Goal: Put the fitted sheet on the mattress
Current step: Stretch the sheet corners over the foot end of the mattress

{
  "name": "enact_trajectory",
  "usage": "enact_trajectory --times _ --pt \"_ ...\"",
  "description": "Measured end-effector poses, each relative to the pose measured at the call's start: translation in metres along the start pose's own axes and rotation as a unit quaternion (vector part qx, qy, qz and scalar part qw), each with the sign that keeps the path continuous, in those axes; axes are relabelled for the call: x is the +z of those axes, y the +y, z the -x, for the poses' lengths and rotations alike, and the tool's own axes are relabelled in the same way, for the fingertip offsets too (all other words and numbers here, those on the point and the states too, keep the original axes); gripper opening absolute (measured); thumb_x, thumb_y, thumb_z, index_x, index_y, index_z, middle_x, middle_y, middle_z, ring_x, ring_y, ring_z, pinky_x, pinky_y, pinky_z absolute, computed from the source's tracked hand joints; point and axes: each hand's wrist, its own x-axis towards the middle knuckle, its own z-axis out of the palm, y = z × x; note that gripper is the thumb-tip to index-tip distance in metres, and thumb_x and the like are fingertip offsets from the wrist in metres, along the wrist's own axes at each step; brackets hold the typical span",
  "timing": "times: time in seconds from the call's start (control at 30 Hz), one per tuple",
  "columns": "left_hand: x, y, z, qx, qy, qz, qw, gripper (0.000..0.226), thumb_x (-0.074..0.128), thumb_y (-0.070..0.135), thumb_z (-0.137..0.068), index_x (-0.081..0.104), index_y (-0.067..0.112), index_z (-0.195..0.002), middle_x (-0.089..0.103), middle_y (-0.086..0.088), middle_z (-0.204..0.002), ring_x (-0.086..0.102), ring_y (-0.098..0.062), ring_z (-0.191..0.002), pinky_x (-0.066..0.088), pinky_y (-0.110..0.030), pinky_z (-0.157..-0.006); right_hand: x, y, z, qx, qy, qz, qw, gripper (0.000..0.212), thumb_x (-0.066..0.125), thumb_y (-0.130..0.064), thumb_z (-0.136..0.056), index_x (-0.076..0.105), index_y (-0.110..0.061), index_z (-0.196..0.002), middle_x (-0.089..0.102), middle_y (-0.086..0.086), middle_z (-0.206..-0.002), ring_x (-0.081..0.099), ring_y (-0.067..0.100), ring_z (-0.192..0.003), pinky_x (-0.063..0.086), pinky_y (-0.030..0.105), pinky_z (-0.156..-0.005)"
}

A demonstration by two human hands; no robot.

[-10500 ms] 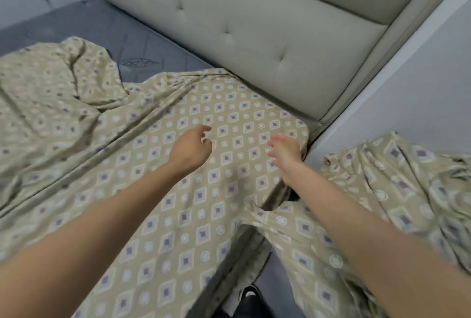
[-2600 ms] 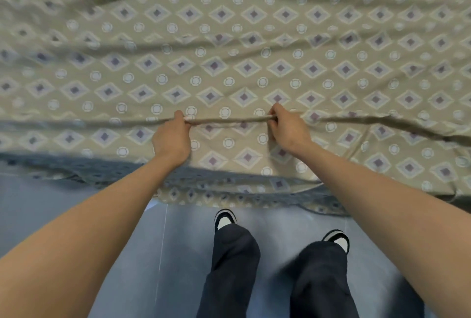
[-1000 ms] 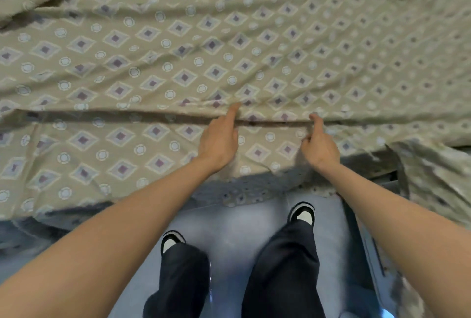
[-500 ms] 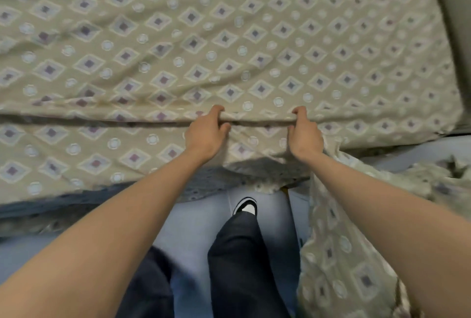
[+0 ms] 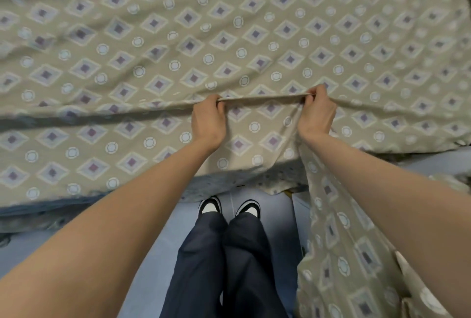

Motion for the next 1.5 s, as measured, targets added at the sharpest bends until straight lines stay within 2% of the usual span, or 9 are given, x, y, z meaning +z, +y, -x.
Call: enact_trajectory --times 0.23,0.37,0.53,0.7,0.9,1.1,1.23,1.37,1.5 --pt "-0.006 0.005 -0.018 -0.010 -0.009 0.000 1.000 0.026 0.038 0.017 -0.100 0.061 0.004 -0.101 0.067 -0.015 -0.099 0.059 -0.033 -0.091 0.032 -0.028 -0.069 0.010 -0.016 -0.010 0.052 0.013 -0.047 0.997 0.020 0.034 -0.009 -0.101 0.053 -0.008 -0.108 0.059 0.008 -0.096 0.048 0.019 -0.081 0.033 0.028 -0.069" --pt "-0.004 0.007 -0.018 -0.003 -0.030 0.012 0.999 0.025 0.040 0.012 -0.099 0.057 0.006 -0.115 0.066 -0.013 -0.109 0.059 -0.030 -0.102 0.040 -0.030 -0.078 0.007 -0.010 -0.007 0.078 -0.067 -0.063 0.993 0.020 0.035 -0.007 -0.100 0.051 -0.011 -0.112 0.059 0.006 -0.106 0.045 0.018 -0.087 0.034 0.026 -0.075" --pt "0.003 0.024 -0.018 0.035 -0.099 0.011 0.994 0.035 0.048 0.010 -0.095 0.049 0.012 -0.129 0.065 -0.007 -0.114 0.059 -0.025 -0.109 0.047 -0.037 -0.092 -0.016 0.003 -0.012 0.061 -0.144 -0.070 0.985 0.050 0.037 0.003 -0.094 0.033 -0.027 -0.133 0.062 -0.002 -0.112 0.060 0.020 -0.096 0.051 0.035 -0.079" --pt "0.035 0.071 -0.014 0.076 -0.181 -0.003 0.980 0.043 0.048 0.014 -0.095 0.042 0.015 -0.137 0.065 -0.011 -0.117 0.060 -0.029 -0.109 0.049 -0.040 -0.092 -0.050 0.049 -0.034 0.125 -0.129 -0.030 0.983 0.050 0.039 -0.011 -0.095 0.024 -0.036 -0.136 0.064 0.010 -0.110 0.062 0.030 -0.091 0.052 0.046 -0.083" --pt "0.093 0.134 -0.004 0.116 -0.223 -0.023 0.968 0.045 0.046 0.017 -0.096 0.038 0.018 -0.140 0.063 -0.008 -0.122 0.062 -0.028 -0.106 0.051 -0.039 -0.087 -0.099 0.117 -0.073 0.156 -0.128 0.043 0.978 0.062 0.042 -0.008 -0.093 0.021 -0.035 -0.144 0.061 0.012 -0.110 0.059 0.035 -0.095 0.049 0.042 -0.082" --pt "0.159 0.189 0.002 0.138 -0.249 -0.037 0.958 0.043 0.049 0.022 -0.095 0.043 0.022 -0.137 0.069 -0.008 -0.108 0.062 -0.028 -0.101 0.052 -0.041 -0.085 -0.135 0.183 -0.116 0.175 -0.098 0.068 0.977 0.064 0.045 -0.008 -0.091 0.022 -0.030 -0.146 0.045 0.016 -0.136 0.049 0.037 -0.120 0.042 0.043 -0.102" --pt "0.188 0.209 0.007 0.155 -0.269 -0.034 0.950 0.039 0.054 0.021 -0.092 0.050 0.022 -0.130 0.071 -0.005 -0.099 0.066 -0.025 -0.093 0.053 -0.039 -0.083 -0.141 0.208 -0.133 0.174 -0.075 0.098 0.977 0.051 0.047 -0.012 -0.093 0.030 -0.024 -0.141 0.036 0.022 -0.137 0.052 0.040 -0.113 0.043 0.043 -0.101" --pt "0.216 0.225 0.010 0.122 -0.282 0.007 0.952 0.016 0.053 0.018 -0.089 0.055 0.015 -0.106 0.072 -0.006 -0.083 0.068 -0.027 -0.076 0.056 -0.045 -0.074 -0.143 0.227 -0.142 0.133 -0.054 0.108 0.984 0.023 0.047 -0.014 -0.096 0.041 -0.010 -0.118 0.046 0.023 -0.122 0.055 0.040 -0.099 0.047 0.043 -0.086" --pt "0.229 0.235 0.013 0.104 -0.258 0.048 0.959 0.004 0.047 0.011 -0.094 0.051 0.012 -0.091 0.071 -0.002 -0.072 0.067 -0.026 -0.070 0.057 -0.045 -0.073 -0.148 0.237 -0.149 0.094 -0.008 0.104 0.990 0.014 0.040 -0.011 -0.098 0.049 -0.007 -0.108 0.056 0.020 -0.108 0.055 0.037 -0.097 0.042 0.039 -0.078"
